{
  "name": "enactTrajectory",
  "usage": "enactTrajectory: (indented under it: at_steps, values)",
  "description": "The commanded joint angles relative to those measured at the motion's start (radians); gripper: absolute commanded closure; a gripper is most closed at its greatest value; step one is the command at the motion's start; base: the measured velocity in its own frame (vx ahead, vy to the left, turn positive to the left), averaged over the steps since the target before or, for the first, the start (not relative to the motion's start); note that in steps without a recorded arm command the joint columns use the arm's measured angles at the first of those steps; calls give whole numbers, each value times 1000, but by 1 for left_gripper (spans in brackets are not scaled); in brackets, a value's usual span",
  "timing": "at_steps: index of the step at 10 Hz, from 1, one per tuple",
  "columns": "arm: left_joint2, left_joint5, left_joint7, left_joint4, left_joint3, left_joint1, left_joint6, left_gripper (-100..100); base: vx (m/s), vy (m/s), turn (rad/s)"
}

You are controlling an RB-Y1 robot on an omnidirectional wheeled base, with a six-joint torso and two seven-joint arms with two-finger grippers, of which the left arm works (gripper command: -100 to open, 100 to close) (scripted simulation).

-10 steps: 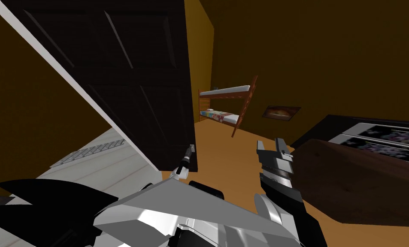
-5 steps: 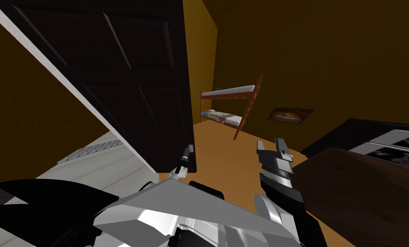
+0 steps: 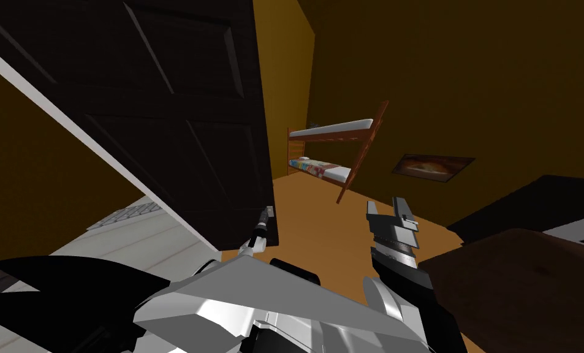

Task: Push the door open

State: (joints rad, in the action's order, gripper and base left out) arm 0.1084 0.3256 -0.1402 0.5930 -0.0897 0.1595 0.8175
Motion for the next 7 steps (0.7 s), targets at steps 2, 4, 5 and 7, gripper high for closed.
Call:
enactTrajectory:
  at_steps: [2, 4, 5, 7]
  values:
    - [4, 15, -6, 6, -28, -1, 0, 100, 178, -76, 69]
    - [4, 23, -10, 4, -44, 0, -1, 100, 179, -40, 60]
    - [4, 27, -12, 3, -51, 1, -1, 100, 166, -45, 45]
    - [10, 30, -11, -8, -57, 0, 2, 100, 120, -48, 49]
